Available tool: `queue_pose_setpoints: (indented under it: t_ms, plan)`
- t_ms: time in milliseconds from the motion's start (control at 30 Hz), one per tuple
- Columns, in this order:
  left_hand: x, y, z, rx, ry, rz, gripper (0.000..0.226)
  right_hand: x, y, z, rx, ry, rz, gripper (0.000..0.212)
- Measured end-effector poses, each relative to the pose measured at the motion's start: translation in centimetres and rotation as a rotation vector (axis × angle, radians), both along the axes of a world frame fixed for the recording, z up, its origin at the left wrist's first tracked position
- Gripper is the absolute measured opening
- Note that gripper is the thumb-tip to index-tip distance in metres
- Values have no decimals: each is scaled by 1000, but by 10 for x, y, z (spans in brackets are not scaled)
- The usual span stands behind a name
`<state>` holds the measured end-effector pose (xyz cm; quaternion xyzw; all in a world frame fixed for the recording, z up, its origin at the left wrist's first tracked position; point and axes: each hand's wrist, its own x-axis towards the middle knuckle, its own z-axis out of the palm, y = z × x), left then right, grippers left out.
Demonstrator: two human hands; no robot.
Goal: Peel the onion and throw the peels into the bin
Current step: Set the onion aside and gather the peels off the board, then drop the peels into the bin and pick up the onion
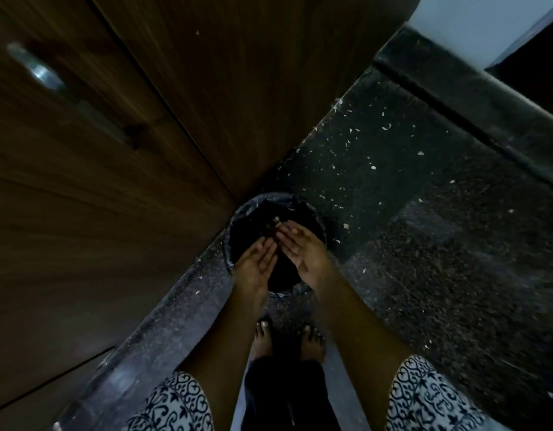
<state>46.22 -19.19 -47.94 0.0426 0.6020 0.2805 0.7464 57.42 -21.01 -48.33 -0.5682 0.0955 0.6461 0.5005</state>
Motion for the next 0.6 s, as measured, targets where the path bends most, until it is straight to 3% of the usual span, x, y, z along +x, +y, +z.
queue_pose_setpoints:
  t_ms: [67,133,200,300,333,367,433,467,600]
  plan:
    - [7,1,5,19,97,-53,25,1,0,10,-8,-63,-28,22]
    - [13,5,16,72,322,-203,16,-3,1,14,-112,-169,1,8]
    - [14,9,20,95,581,-318,34,-6,3,13,-201,-368,55,30]
    - [16,12,28,109,726,-628,18,-6,2,19,-258,-588,291,40]
    - [19,13,32,132,730,-714,10,-6,3,25,-270,-586,333,39]
    - [21,12,38,142,645,-728,17,-3,2,31,-265,-531,326,38]
    - [26,12,55,164,395,-654,52,-1,-1,47,-248,-363,298,28]
    - [27,10,64,177,369,-663,58,-2,-3,56,-238,-293,305,18]
    - [20,2,120,168,320,-638,38,-6,-15,128,-151,-241,269,24]
